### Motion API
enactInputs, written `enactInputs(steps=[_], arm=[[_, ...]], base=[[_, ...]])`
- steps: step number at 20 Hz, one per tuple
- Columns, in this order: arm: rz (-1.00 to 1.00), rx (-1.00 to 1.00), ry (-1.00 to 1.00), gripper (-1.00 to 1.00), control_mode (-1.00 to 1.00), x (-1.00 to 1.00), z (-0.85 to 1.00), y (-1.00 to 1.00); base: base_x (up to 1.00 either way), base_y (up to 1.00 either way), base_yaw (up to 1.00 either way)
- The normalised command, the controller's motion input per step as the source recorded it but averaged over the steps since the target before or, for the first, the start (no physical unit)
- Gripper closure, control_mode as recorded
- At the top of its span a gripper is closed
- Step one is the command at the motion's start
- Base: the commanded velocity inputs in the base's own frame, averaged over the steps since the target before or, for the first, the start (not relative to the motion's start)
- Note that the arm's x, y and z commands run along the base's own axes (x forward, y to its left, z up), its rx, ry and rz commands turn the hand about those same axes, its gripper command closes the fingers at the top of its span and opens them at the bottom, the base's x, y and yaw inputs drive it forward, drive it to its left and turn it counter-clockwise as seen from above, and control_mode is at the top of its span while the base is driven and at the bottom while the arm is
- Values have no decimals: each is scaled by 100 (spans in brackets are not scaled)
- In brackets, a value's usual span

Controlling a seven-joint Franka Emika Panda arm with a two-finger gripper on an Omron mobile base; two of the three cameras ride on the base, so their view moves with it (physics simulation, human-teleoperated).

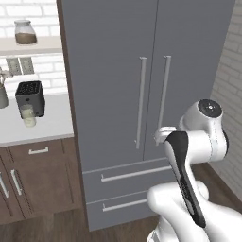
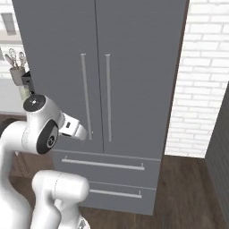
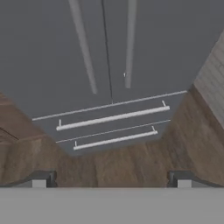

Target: Grab a lemon wedge from the fridge and one ice cube from the ice bowl, and put them in the glass of lemonade.

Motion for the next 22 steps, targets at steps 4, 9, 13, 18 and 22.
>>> enactInputs(steps=[4,9,13,18,22], arm=[[28,0,-18,-100,-100,30,0,9],[28,-2,-10,-100,-100,0,0,0],[24,-5,-2,-100,-100,0,-4,3],[3,-4,0,-100,-100,19,0,19],[0,0,0,-100,-100,41,0,16]], base=[[0,0,0],[0,0,0],[0,0,0],[0,0,0],[0,0,0]])
